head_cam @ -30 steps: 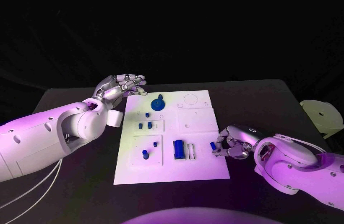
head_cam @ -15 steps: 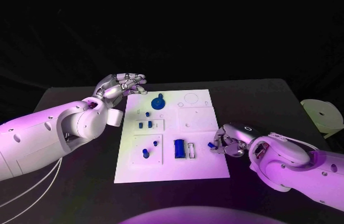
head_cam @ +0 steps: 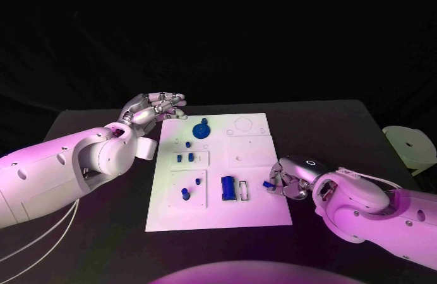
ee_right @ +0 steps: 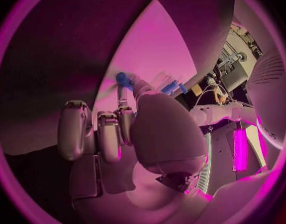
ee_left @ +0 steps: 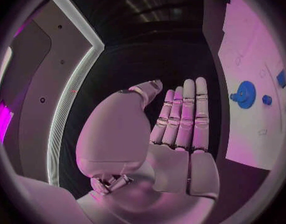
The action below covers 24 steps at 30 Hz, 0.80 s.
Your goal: Assemble the parts on the task board
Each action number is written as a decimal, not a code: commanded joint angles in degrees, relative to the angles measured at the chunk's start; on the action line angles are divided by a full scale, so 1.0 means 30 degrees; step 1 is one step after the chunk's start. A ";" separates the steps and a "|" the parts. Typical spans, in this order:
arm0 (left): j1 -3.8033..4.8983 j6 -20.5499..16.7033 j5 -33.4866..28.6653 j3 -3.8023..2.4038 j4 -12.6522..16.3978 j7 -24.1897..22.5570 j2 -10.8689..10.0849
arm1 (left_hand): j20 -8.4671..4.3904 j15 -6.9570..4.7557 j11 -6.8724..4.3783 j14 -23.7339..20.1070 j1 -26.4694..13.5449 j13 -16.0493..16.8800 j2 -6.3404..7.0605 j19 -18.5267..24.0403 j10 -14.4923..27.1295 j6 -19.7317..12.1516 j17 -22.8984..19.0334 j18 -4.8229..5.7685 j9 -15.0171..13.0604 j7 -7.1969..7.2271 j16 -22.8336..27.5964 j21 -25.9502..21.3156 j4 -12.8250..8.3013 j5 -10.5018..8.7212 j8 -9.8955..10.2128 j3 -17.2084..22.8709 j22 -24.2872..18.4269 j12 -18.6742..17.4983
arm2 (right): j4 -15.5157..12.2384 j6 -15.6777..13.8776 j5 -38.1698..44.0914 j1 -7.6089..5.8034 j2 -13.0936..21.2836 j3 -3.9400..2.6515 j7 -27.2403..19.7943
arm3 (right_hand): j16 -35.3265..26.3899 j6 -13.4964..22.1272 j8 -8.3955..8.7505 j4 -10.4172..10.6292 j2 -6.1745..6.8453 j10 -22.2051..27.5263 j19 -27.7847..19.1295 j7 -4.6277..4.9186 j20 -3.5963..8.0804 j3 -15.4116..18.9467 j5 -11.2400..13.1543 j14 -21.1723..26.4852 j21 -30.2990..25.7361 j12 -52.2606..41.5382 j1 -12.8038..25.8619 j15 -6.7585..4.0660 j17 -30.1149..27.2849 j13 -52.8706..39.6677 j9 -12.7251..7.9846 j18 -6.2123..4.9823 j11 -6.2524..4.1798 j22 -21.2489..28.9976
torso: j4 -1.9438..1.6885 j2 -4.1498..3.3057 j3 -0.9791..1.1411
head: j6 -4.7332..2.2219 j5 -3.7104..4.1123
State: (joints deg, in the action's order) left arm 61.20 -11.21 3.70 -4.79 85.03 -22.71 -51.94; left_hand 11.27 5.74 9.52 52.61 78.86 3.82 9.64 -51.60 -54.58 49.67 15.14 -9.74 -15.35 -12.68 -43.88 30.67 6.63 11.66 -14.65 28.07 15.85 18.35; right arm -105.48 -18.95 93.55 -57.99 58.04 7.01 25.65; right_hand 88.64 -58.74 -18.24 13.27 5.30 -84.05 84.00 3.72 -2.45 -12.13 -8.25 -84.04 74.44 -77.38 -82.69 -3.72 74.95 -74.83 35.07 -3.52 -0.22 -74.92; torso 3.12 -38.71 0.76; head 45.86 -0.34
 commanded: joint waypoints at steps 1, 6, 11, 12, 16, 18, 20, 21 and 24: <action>0.0008 0.0350 0.0139 -0.0011 0.0028 -0.0049 0.0045 | 0.0023 0.0024 -0.0059 -0.0102 0.0175 0.0016 -0.0107 -0.0080 0.0135 -0.0191 -0.0022 -0.0199 0.0026 -0.0046 -0.0083 -0.0034 -0.0135 0.0052 -0.0136 0.0011 0.0006 0.0127 | 0.0055 0.1557 0.0509 0.0263 -0.0012 0.0241 0.0985 | -0.0049 -0.0179 -0.0111 -0.0612 0.0182 0.0008 0.0526 -0.0022 0.0130 -0.1669 -0.0815 -0.1708 0.0089 0.0119 0.0077 -0.0151 0.3716 -0.1865 -0.0425 0.0251 -0.0171 -0.3798 | -0.0005 0.0014 0.0012 | -0.0036 -0.0016; 0.0008 0.0357 0.0145 -0.0011 -0.0001 -0.0037 0.0096 | 0.0023 0.0024 -0.0059 -0.0102 0.0175 0.0016 -0.0107 -0.0080 0.0135 -0.0191 -0.0022 -0.0199 0.0026 -0.0046 -0.0083 -0.0034 -0.0135 0.0052 -0.0136 0.0011 0.0006 0.0127 | -0.0343 0.0536 0.0122 0.0215 -0.0003 0.0236 0.0941 | -0.0039 -0.0104 -0.0265 -0.0971 0.0827 -0.0046 0.0567 -0.0041 0.0145 -0.3561 -0.2155 -0.1718 0.0173 0.0125 0.1001 -0.0173 0.3759 -0.1894 -0.0033 0.0268 -0.0186 -0.3822 | 0.0007 0.0003 0.0015 | -0.0062 -0.0029; 0.0007 0.0366 0.0147 -0.0011 -0.0013 -0.0031 0.0137 | 0.0019 0.0023 -0.0057 -0.0104 0.0195 0.0015 -0.0114 -0.0081 0.0136 -0.0192 -0.0026 -0.0198 0.0027 -0.0049 -0.0081 -0.0028 -0.0156 0.0053 -0.0140 0.0026 0.0011 0.0129 | -0.0696 -0.0462 -0.0401 0.0087 -0.0069 0.0232 0.0814 | -0.0015 -0.0030 -0.0454 -0.0859 0.0963 -0.0119 0.0623 -0.0071 0.0151 -0.4510 -0.3003 -0.1734 0.0329 0.0080 0.2057 -0.0190 0.3826 -0.1940 0.0306 0.0296 -0.0197 -0.3860 | 0.0003 -0.0025 0.0007 | -0.0059 -0.0030; 0.0007 0.0366 0.0147 -0.0011 -0.0015 -0.0028 0.0144 | 0.0019 0.0023 -0.0057 -0.0104 0.0195 0.0015 -0.0114 -0.0081 0.0136 -0.0192 -0.0026 -0.0198 0.0027 -0.0049 -0.0081 -0.0028 -0.0156 0.0053 -0.0140 0.0026 0.0011 0.0129 | -0.0774 -0.0693 -0.0541 0.0055 -0.0101 0.0231 0.0781 | -0.0009 -0.0018 -0.0487 -0.0896 0.0990 -0.0125 0.0633 -0.0077 0.0155 -0.4653 -0.3100 -0.1738 0.0361 0.0078 0.2152 -0.0195 0.3842 -0.1944 0.0360 0.0302 -0.0198 -0.3868 | -0.0002 -0.0029 0.0008 | -0.0053 -0.0035; 0.0007 0.0366 0.0148 -0.0011 -0.0014 -0.0014 0.0155 | 0.0019 0.0023 -0.0057 -0.0104 0.0195 0.0015 -0.0114 -0.0081 0.0136 -0.0192 -0.0026 -0.0198 0.0027 -0.0049 -0.0081 -0.0028 -0.0156 0.0053 -0.0140 0.0026 0.0011 0.0129 | -0.0990 -0.1376 -0.1113 -0.0031 -0.0259 0.0227 0.0643 | -0.0004 0.0067 -0.0598 -0.1109 0.1128 -0.0141 0.0639 -0.0070 0.0169 -0.5159 -0.3555 -0.1741 0.0372 0.0080 0.2463 -0.0202 0.3857 -0.1955 0.0567 0.0304 -0.0204 -0.3870 | -0.0025 -0.0036 0.0017 | -0.0025 -0.0026; 0.0007 0.0365 0.0149 -0.0011 -0.0014 -0.0008 0.0157 | 0.0019 0.0023 -0.0057 -0.0104 0.0195 0.0015 -0.0114 -0.0081 0.0136 -0.0192 -0.0026 -0.0198 0.0027 -0.0049 -0.0081 -0.0028 -0.0156 0.0053 -0.0140 0.0026 0.0011 0.0129 | -0.1072 -0.1651 -0.1479 -0.0061 -0.0387 0.0226 0.0562 | -0.0009 0.0080 -0.0611 -0.1140 0.1144 -0.0136 0.0638 -0.0068 0.0170 -0.5221 -0.3601 -0.1739 0.0367 0.0095 0.2504 -0.0202 0.3848 -0.1946 0.0594 0.0303 -0.0204 -0.3869 | -0.0024 -0.0030 0.0016 | -0.0015 -0.0034; 0.0007 0.0366 0.0149 -0.0011 -0.0012 -0.0005 0.0156 | 0.0019 0.0023 -0.0057 -0.0104 0.0195 0.0015 -0.0114 -0.0081 0.0136 -0.0192 -0.0026 -0.0198 0.0027 -0.0049 -0.0081 -0.0028 -0.0156 0.0053 -0.0140 0.0026 0.0011 0.0129 | -0.1099 -0.1799 -0.1760 -0.0077 -0.0504 0.0225 0.0509 | -0.0009 0.0080 -0.0611 -0.1140 0.1144 -0.0136 0.0638 -0.0068 0.0170 -0.5221 -0.3601 -0.1739 0.0367 0.0095 0.2504 -0.0202 0.3848 -0.1946 0.0594 0.0303 -0.0204 -0.3869 | -0.0026 -0.0028 0.0013 | -0.0005 -0.0030; 0.0007 0.0368 0.0149 -0.0011 -0.0009 -0.0002 0.0155 | 0.0019 0.0023 -0.0057 -0.0104 0.0195 0.0015 -0.0114 -0.0081 0.0136 -0.0192 -0.0026 -0.0198 0.0027 -0.0049 -0.0081 -0.0028 -0.0156 0.0053 -0.0140 0.0026 0.0011 0.0129 | -0.1097 -0.1869 -0.1918 -0.0085 -0.0581 0.0225 0.0486 | -0.0009 0.0090 -0.0628 -0.1165 0.1159 -0.0139 0.0638 -0.0065 0.0170 -0.5282 -0.3633 -0.1739 0.0370 0.0095 0.2559 -0.0201 0.3848 -0.1948 0.0624 0.0304 -0.0202 -0.3870 | -0.0014 -0.0024 0.0005 | 0.0011 -0.0011; 0.0007 0.0376 0.0150 -0.0011 -0.0001 0.0000 0.0160 | 0.0019 0.0023 -0.0057 -0.0104 0.0195 0.0015 -0.0114 -0.0081 0.0136 -0.0192 -0.0026 -0.0198 0.0027 -0.0049 -0.0081 -0.0028 -0.0156 0.0053 -0.0140 0.0026 0.0011 0.0129 | -0.1026 -0.2006 -0.2348 -0.0097 -0.0803 0.0224 0.0455 | -0.0009 0.0090 -0.0628 -0.1165 0.1159 -0.0139 0.0638 -0.0065 0.0170 -0.5282 -0.3633 -0.1739 0.0370 0.0095 0.2559 -0.0201 0.3848 -0.1948 0.0624 0.0304 -0.0202 -0.3870 | -0.0008 -0.0026 -0.0004 | 0.0010 -0.0034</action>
State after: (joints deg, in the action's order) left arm 61.20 -11.09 3.92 -4.78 84.90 -22.48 -51.60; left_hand 11.26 5.75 9.51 52.61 79.10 3.82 9.40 -51.60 -54.58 49.67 15.15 -9.73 -15.35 -12.68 -43.88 30.67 6.48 11.66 -14.85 28.23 15.84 18.35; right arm -108.58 -23.19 89.18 -58.28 55.77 7.67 27.25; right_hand 88.64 -58.54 -19.87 13.75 8.69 -84.16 84.00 3.89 -2.46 -23.83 -18.95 -83.93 75.33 -77.01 -75.61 -3.83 74.93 -74.95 35.42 -3.52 -0.72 -74.91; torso 3.07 -38.79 0.77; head 45.85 -0.40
